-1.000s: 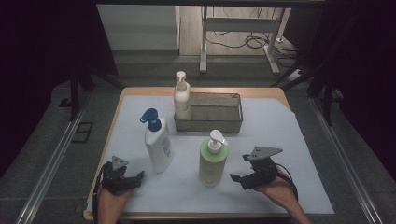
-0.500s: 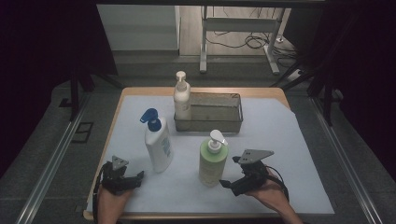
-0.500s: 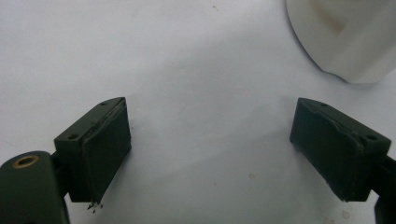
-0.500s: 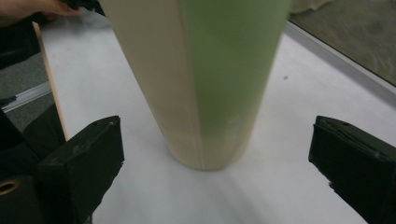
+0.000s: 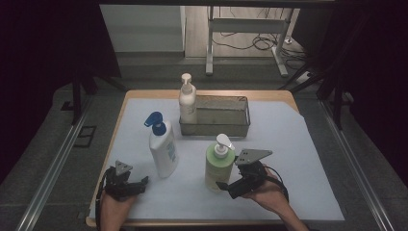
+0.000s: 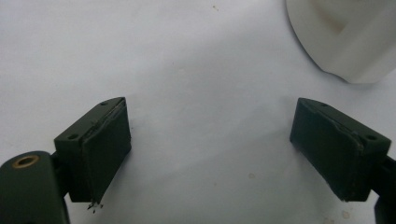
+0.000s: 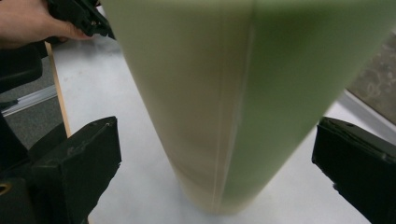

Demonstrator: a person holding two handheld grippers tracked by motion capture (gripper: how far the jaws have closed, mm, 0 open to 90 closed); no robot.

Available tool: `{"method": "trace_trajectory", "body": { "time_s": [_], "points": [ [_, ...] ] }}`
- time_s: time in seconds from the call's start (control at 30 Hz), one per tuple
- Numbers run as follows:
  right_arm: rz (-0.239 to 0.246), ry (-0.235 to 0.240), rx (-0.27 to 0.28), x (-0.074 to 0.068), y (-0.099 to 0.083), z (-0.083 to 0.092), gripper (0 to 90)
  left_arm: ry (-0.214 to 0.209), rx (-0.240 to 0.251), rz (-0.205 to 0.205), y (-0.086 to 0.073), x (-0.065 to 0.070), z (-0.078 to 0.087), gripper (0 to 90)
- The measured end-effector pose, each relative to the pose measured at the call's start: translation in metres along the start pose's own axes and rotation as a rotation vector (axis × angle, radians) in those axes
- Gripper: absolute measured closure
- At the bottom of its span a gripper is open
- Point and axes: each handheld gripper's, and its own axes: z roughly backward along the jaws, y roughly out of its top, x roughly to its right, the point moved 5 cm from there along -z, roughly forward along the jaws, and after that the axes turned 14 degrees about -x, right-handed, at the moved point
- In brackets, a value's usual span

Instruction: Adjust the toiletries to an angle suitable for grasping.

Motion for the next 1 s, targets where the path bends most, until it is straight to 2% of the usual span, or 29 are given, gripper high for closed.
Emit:
{"method": "trace_trajectory", "body": {
  "time_s": [0.4,0.63,1.0],
  "points": [
    [-0.004,-0.015,0.013,0.002,0.017,-0.007,5.5,-0.002,-0.002,0.0,0.0,0.0,0.0,12.2],
    [-0.001,-0.033,0.003,0.003,0.021,-0.012,10.4,-0.002,-0.001,0.001,0.0,0.0,0.0,12.2],
    [-0.004,-0.056,-0.007,0.002,0.021,-0.011,11.9,-0.002,-0.003,0.0,0.0,0.0,0.0,12.2]
  ]
}}
